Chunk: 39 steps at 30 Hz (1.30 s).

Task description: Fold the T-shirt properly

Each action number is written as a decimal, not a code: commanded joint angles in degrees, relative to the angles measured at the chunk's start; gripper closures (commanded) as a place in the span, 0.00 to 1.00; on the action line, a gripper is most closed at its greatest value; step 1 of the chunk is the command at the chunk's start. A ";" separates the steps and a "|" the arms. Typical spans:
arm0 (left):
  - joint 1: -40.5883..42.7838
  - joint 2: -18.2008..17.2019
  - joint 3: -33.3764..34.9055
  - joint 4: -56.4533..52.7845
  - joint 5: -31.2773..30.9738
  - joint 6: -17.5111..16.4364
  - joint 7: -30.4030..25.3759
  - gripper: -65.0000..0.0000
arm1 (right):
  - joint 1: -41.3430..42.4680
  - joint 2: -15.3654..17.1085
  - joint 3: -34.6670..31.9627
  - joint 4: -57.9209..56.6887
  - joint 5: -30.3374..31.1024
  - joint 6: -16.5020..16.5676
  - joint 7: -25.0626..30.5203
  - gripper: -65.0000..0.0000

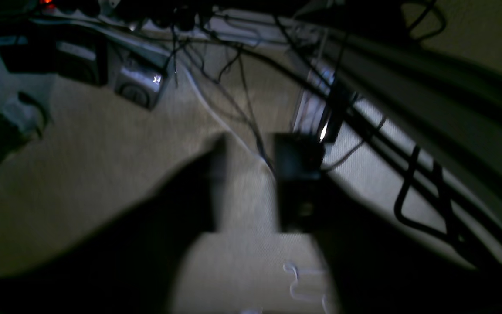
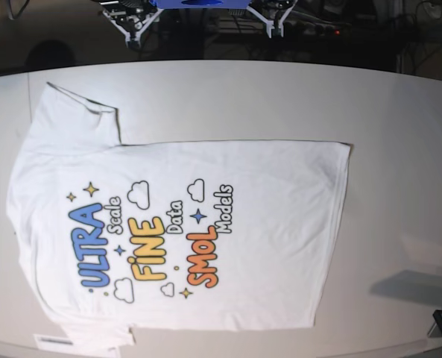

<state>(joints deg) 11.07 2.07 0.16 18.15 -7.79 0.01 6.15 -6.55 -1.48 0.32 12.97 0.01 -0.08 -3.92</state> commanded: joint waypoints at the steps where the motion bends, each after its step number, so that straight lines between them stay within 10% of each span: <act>1: 0.40 0.00 0.14 0.27 0.01 0.03 0.13 0.55 | -0.18 -0.24 0.08 0.26 0.21 -0.14 0.27 0.34; 6: 0.40 0.00 2.69 0.35 -0.52 -3.13 -0.04 0.69 | -0.18 -0.15 0.08 0.35 0.21 -0.14 0.36 0.38; 8: 0.40 0.00 2.52 0.18 -0.60 -3.13 -0.04 0.97 | -0.18 -0.15 0.08 0.43 0.21 -0.14 0.36 0.66; 10: 0.40 0.00 2.52 0.18 -0.60 -3.13 -0.04 1.00 | -0.18 -0.06 0.08 0.43 0.21 -0.14 0.36 0.99; 24: 3.83 -1.93 2.61 1.06 -0.60 -3.13 -9.36 1.00 | -4.05 1.17 0.08 1.31 0.21 -0.14 4.67 1.00; 39: 25.63 -8.88 1.64 33.76 -0.69 -3.04 -14.20 1.00 | -35.96 1.96 3.24 52.65 0.21 -0.14 4.32 1.00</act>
<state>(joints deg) 35.73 -6.83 1.96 51.27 -8.21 -3.20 -6.83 -41.65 0.16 3.42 65.04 -0.03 -0.08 -0.75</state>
